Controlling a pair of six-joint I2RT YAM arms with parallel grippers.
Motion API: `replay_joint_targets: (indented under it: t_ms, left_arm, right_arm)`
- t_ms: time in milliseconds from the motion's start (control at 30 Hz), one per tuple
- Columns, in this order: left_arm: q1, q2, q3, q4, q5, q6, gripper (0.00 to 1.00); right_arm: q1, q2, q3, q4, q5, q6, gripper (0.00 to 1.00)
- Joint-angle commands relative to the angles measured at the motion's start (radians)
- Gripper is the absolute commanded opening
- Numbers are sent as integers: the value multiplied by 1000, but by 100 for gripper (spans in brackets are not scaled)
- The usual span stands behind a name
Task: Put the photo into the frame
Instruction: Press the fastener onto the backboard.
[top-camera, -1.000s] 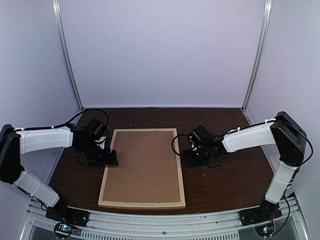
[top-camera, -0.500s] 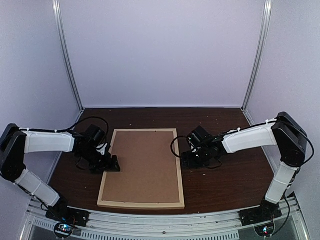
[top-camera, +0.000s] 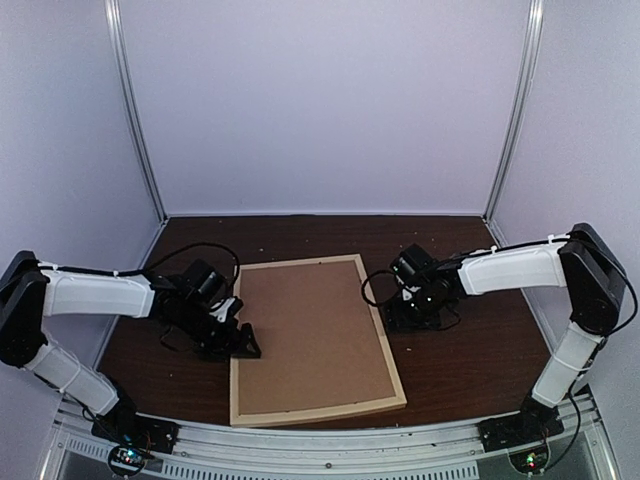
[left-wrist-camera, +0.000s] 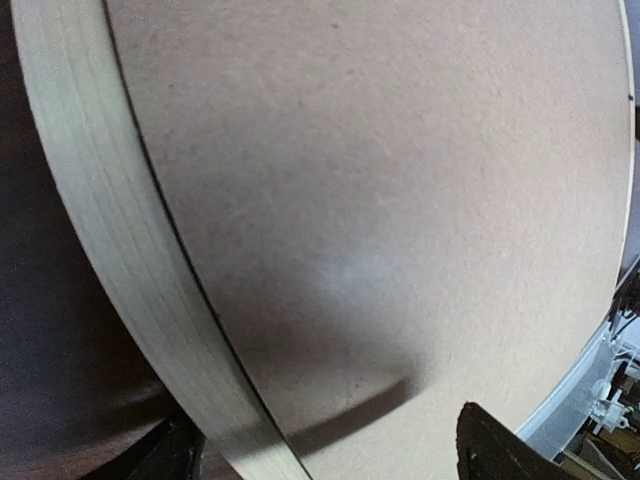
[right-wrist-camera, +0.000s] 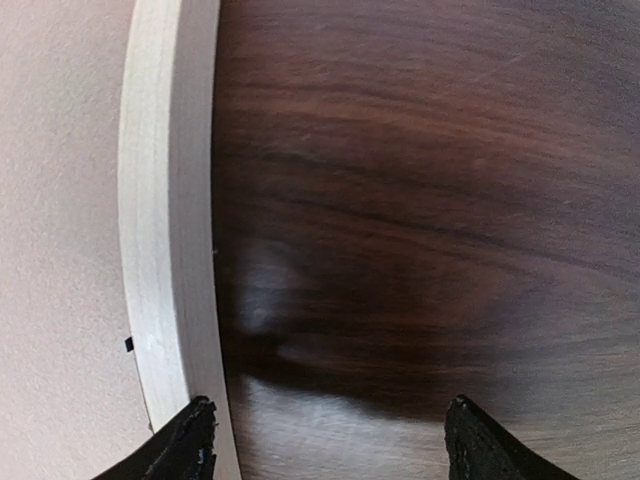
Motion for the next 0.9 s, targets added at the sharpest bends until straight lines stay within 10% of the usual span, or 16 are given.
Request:
replay_joint_targets:
  t_ms: [0, 400, 867]
  left_arm:
    - [-60, -4, 63, 40, -5, -14, 87]
    - [-57, -183, 81, -179, -436, -8, 85]
    - [-49, 14, 204, -241, -530, 61, 82]
  right_arm:
    - [-21, -33, 46, -45, 21, -35, 79]
    - [-22, 9, 75, -55, 10, -38, 79]
    - [-23, 7, 54, -29, -3, -30, 79]
